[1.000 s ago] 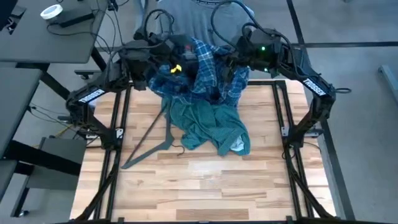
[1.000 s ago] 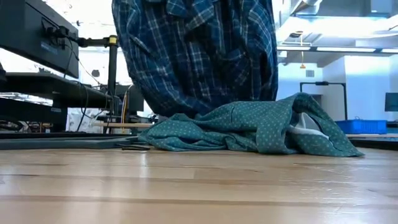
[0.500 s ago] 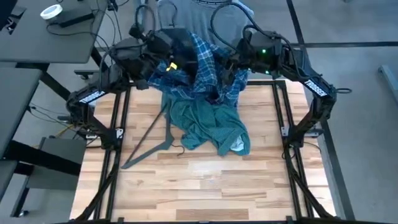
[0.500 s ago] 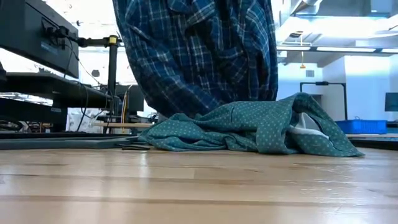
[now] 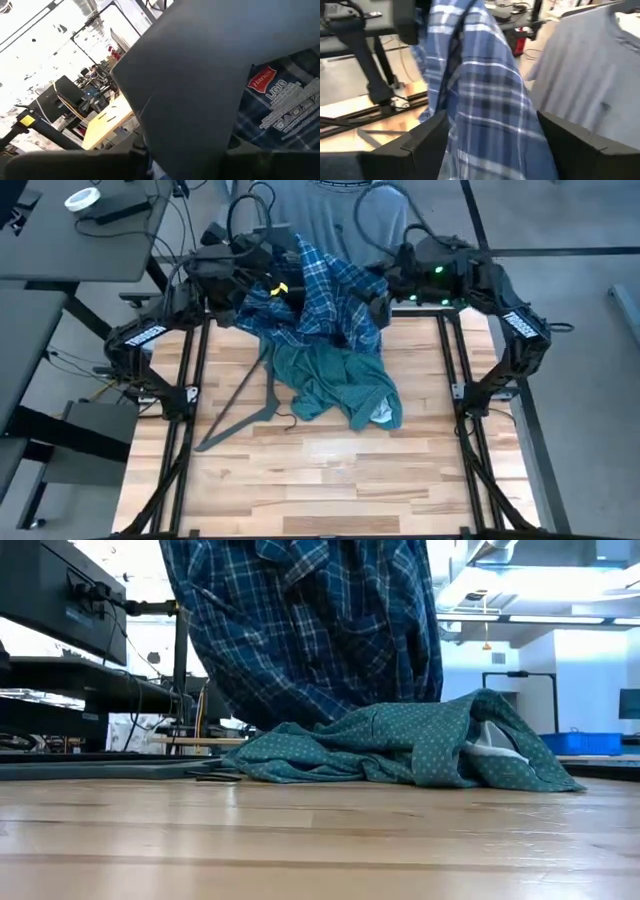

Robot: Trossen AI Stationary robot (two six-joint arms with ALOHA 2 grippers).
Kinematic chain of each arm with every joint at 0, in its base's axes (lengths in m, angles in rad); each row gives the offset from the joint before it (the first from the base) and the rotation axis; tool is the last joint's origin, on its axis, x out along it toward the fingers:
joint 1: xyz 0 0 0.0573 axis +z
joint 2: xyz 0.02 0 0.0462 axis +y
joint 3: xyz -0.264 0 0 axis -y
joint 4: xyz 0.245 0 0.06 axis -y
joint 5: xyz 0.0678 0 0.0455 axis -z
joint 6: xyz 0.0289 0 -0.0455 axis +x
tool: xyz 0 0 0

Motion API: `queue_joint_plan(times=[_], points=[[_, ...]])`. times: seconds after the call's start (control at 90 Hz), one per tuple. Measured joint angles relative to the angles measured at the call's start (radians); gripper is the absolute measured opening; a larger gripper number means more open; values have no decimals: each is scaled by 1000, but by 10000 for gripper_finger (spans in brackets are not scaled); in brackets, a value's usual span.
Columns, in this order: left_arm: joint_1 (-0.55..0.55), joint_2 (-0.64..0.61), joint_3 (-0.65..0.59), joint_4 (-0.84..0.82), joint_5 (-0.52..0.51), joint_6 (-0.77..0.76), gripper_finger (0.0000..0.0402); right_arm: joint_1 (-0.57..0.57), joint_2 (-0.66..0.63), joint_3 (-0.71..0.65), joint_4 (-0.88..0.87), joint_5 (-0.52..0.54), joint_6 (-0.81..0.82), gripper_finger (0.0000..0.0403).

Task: Hang clothes
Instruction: Unhang the blue polo shirt from the hanger rack

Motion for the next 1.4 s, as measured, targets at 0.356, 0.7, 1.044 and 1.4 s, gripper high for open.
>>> queue_joint_plan(times=[0.356, 0.7, 1.044, 1.4], points=[[8, -5, 3, -192, -7, -121, 62, 38, -88, 64, -102, 367, -198, 281], [20, -5, 3, -178, -5, -252, 60, 90, 10, 12, 11, 123, 70, 282], [-74, -7, 3, -170, -5, -286, 52, 22, 208, 9, 244, 281, -47, 282], [-154, -3, 1, -202, 40, -293, 13, -19, 208, 10, 362, 210, -77, 179]])
